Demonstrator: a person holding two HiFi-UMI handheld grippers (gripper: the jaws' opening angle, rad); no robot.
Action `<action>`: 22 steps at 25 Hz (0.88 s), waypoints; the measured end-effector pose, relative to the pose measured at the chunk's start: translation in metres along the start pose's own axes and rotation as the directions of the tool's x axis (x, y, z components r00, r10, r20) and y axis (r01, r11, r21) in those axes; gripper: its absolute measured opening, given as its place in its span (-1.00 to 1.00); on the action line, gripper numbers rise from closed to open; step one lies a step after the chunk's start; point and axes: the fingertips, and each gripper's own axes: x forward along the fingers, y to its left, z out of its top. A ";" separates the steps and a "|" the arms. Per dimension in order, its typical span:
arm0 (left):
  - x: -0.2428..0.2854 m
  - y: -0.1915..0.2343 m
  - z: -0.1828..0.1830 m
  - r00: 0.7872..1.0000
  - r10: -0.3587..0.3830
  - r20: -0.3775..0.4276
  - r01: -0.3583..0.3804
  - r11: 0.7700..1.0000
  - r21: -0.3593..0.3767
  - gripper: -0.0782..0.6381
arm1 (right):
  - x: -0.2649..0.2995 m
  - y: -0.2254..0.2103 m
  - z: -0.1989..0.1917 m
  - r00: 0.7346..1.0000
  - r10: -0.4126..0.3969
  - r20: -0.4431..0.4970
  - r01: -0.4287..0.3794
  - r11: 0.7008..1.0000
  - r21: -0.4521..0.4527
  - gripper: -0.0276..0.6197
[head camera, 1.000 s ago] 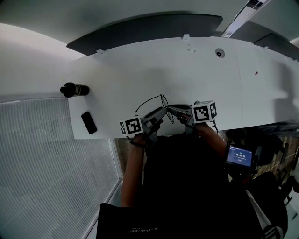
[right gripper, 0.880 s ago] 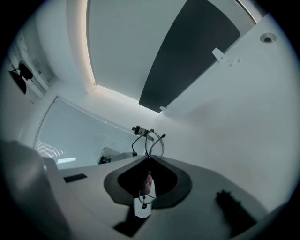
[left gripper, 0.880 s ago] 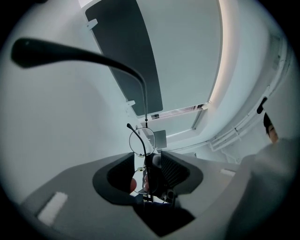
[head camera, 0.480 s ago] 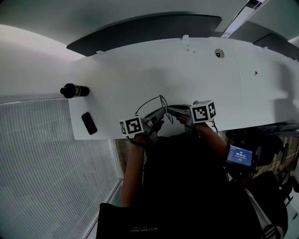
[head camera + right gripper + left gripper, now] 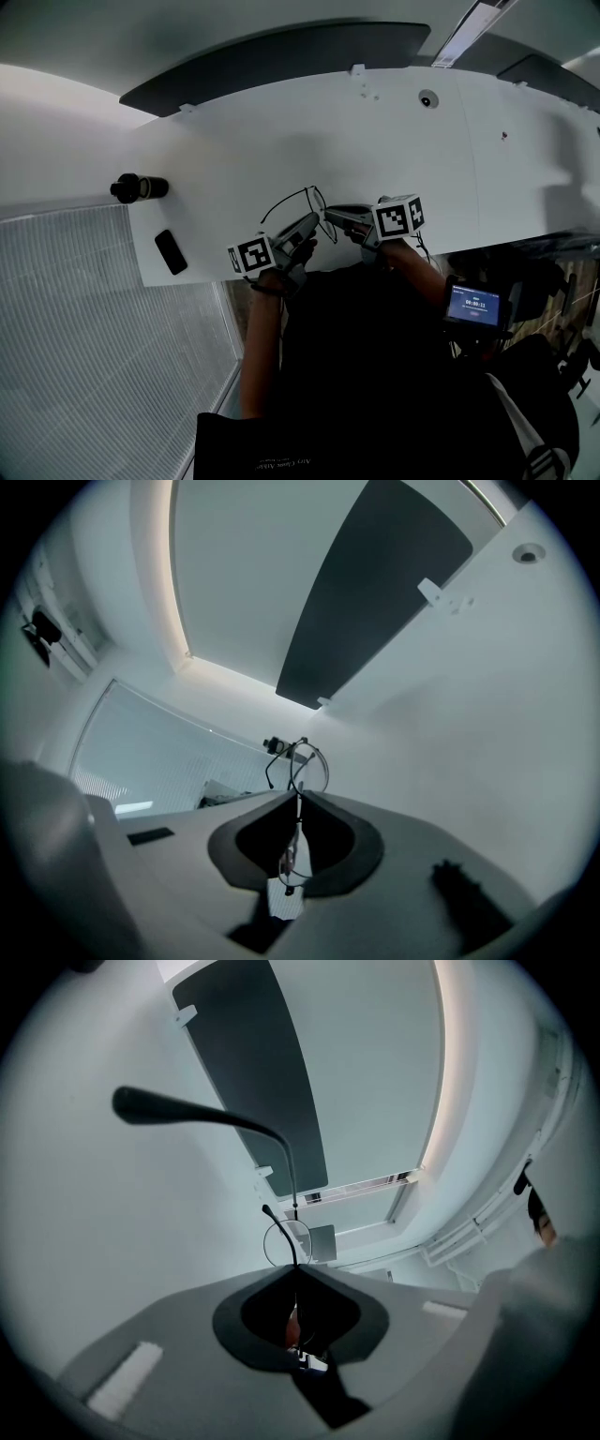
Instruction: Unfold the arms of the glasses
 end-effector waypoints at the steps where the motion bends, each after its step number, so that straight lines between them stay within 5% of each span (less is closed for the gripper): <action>1: -0.003 0.001 0.001 1.000 0.010 0.002 -0.010 1.000 0.005 -0.73 | 0.001 0.000 -0.001 1.000 -0.001 -0.001 0.001 1.000 0.001 -0.85; 5: -0.006 0.001 -0.003 0.999 0.017 0.036 -0.013 0.995 -0.100 -0.73 | 0.004 0.003 0.000 1.000 0.009 -0.012 -0.009 1.000 -0.012 -0.85; 22: 0.001 -0.001 0.000 0.999 -0.020 0.046 0.023 0.998 -0.059 -0.73 | 0.000 0.003 0.004 1.000 -0.003 -0.003 0.003 0.999 -0.032 -0.85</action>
